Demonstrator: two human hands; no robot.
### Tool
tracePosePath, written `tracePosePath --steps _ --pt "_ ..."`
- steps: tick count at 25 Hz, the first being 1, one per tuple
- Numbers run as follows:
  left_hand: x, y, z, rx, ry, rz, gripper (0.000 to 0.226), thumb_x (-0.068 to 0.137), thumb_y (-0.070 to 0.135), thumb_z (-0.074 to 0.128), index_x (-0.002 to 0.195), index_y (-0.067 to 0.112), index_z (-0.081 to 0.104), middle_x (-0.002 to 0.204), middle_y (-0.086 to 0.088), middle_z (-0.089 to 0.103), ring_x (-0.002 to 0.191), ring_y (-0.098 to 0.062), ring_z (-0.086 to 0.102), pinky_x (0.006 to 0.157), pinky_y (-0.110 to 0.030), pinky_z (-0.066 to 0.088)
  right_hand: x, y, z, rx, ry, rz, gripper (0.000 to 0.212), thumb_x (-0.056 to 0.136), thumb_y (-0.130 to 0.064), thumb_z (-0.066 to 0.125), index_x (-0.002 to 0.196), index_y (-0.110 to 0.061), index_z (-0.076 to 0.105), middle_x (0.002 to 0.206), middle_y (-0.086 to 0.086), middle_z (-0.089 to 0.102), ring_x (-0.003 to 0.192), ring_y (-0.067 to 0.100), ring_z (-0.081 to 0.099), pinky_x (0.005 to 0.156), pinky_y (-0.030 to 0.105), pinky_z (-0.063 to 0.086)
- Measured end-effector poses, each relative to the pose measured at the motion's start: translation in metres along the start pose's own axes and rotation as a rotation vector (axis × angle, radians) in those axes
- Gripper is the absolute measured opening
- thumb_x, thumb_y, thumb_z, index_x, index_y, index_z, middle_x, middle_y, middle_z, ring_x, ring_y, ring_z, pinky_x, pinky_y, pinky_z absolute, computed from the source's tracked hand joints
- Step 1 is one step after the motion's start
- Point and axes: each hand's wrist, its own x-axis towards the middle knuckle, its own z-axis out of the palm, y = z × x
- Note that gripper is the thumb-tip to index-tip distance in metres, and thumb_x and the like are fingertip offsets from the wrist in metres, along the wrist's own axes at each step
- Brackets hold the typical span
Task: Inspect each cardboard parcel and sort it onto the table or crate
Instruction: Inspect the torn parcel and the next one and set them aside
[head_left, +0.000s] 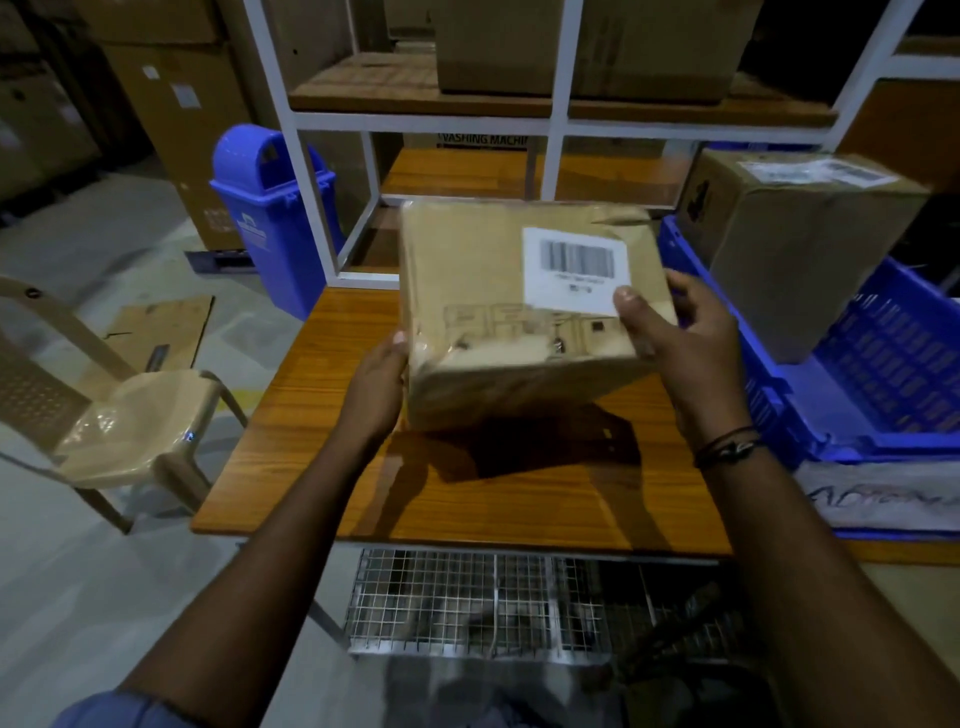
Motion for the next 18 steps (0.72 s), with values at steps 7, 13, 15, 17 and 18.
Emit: tracePosePath --steps 7,13,15,17,18 --pt "-0.003 -0.004 0.017 -0.221 -0.036 -0.173 0.033 0.112 0.044 0.032 0.134 0.036 0.056 0.133 -0.004 0.062 0.115 -0.025 0.06 0.078 -0.037 0.049 -0.014 0.036 0.016 0.448 -0.036 0.201 0.057 0.103 -0.066 0.038 0.141 -0.029 0.06 0.133 0.0 0.071 0.123 0.02 0.067 0.1 0.045 0.055" --pt "0.003 0.004 0.021 -0.267 0.004 -0.268 0.048 0.112 0.047 0.031 0.143 0.02 0.056 0.114 0.001 0.067 0.102 -0.018 0.064 0.072 -0.033 0.053 -0.022 0.063 0.036 0.357 -0.097 0.381 0.058 0.109 -0.06 0.026 0.154 -0.029 0.046 0.128 -0.008 0.066 0.124 0.017 0.061 0.087 0.031 0.052" --pt "0.007 0.004 0.019 -0.241 -0.002 -0.243 0.052 0.111 0.052 0.03 0.14 0.021 0.059 0.128 -0.005 0.068 0.11 -0.019 0.065 0.084 -0.04 0.059 -0.019 0.062 0.039 0.293 -0.102 0.37 0.059 0.108 -0.061 0.025 0.151 -0.029 0.049 0.126 -0.008 0.066 0.116 0.01 0.063 0.081 0.027 0.053" --pt "0.006 0.002 0.016 -0.228 -0.012 -0.222 0.056 0.11 0.059 0.027 0.14 0.025 0.06 0.141 -0.007 0.063 0.122 -0.024 0.063 0.098 -0.05 0.057 -0.016 0.062 0.04 0.234 -0.096 0.339 0.057 0.107 -0.063 0.029 0.143 -0.028 0.058 0.132 0.0 0.067 0.118 0.015 0.064 0.087 0.031 0.055" --pt "0.004 0.003 0.015 -0.221 -0.015 -0.212 0.059 0.109 0.061 0.025 0.139 0.027 0.061 0.143 -0.006 0.063 0.125 -0.026 0.062 0.101 -0.051 0.056 -0.015 0.063 0.039 0.207 -0.094 0.329 0.055 0.108 -0.061 0.03 0.135 -0.026 0.063 0.133 0.003 0.067 0.119 0.017 0.064 0.089 0.033 0.055"
